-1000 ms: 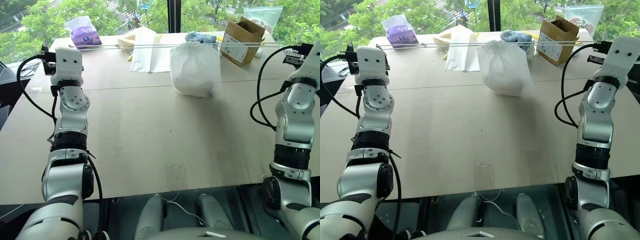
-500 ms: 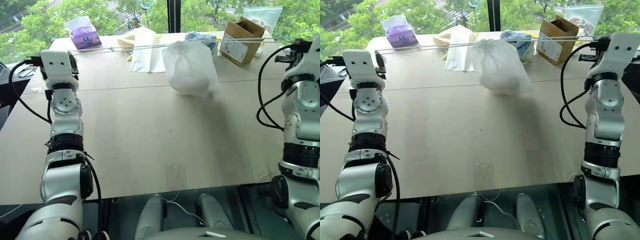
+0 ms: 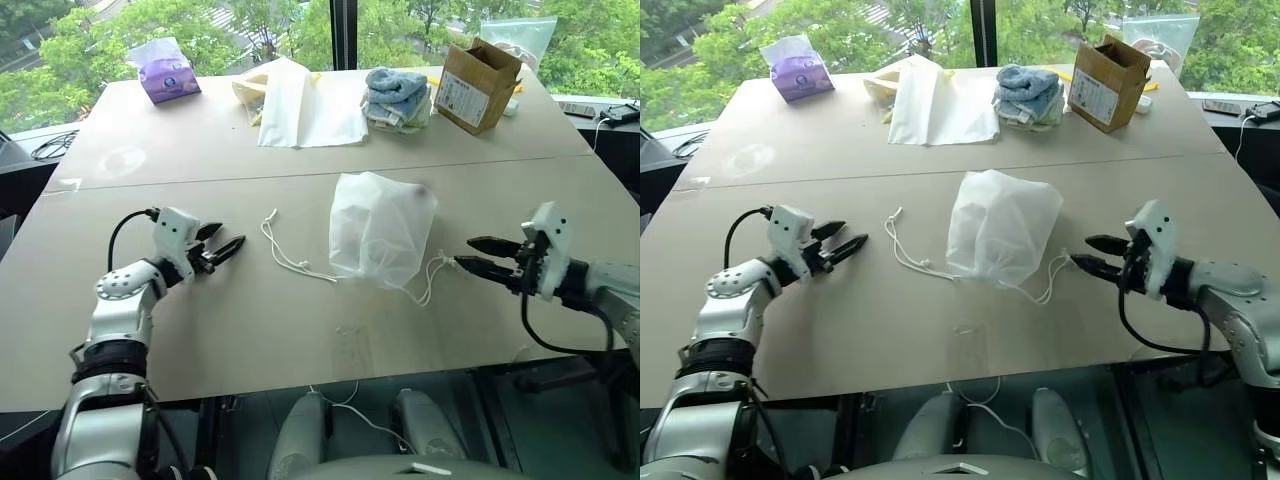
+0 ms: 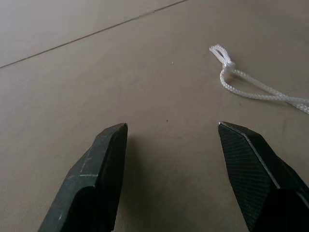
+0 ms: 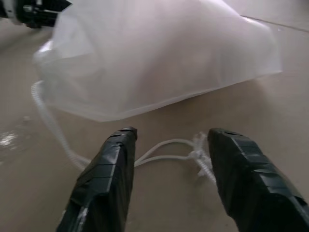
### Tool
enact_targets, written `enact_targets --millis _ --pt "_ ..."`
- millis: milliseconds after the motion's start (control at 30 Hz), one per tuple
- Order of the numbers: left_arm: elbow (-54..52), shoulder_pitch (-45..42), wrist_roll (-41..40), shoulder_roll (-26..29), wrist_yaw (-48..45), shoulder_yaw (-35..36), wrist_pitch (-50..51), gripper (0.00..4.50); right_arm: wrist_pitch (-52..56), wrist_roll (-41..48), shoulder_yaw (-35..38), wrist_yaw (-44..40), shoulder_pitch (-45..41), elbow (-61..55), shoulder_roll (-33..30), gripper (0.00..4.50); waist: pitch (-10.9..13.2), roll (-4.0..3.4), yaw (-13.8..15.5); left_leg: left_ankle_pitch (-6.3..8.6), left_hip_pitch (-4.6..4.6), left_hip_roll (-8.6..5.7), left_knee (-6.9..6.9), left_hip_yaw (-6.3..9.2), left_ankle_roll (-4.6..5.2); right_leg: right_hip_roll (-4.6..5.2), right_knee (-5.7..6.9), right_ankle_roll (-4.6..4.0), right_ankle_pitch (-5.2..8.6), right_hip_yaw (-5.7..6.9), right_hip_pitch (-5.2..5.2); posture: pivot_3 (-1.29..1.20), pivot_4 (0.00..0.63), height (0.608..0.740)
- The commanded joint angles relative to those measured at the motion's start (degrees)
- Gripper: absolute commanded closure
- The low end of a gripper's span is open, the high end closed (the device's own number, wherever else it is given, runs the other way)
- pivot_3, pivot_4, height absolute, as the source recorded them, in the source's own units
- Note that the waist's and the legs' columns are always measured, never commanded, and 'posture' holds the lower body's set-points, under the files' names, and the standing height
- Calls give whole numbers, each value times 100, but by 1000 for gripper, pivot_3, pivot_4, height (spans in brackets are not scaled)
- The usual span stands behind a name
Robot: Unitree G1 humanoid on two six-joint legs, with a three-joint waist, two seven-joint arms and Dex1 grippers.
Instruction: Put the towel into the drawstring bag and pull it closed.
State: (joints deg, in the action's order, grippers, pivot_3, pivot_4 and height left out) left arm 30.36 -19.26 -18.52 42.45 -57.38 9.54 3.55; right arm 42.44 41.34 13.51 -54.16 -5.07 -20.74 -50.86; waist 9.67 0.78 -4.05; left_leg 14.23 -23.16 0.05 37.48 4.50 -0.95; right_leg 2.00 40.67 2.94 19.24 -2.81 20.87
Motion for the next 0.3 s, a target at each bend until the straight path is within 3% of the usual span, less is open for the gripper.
enact_targets --millis 33,167,300 --pt "-786 475 -373 227 -761 -142 873 1412 -232 105 610 -732 339 267 -381 89 0 1 46 0 15 1 -4 0 1 0 -6 0 0 1 -18 0 150 740" --pt "-1849 1144 -548 488 -1009 -181 1400 1412 -1336 -556 847 -751 661 1085 -159 37 -1 1 82 2 40 6 -7 -4 2 0 -15 0 1 -2 -43 0 150 740" --pt "-2481 1482 -577 485 -891 -149 1566 1412 -2493 -1190 624 -1028 879 1666 39 37 0 -6 131 4 45 8 -9 -7 4 1 -31 0 1 -5 -52 0 150 740"
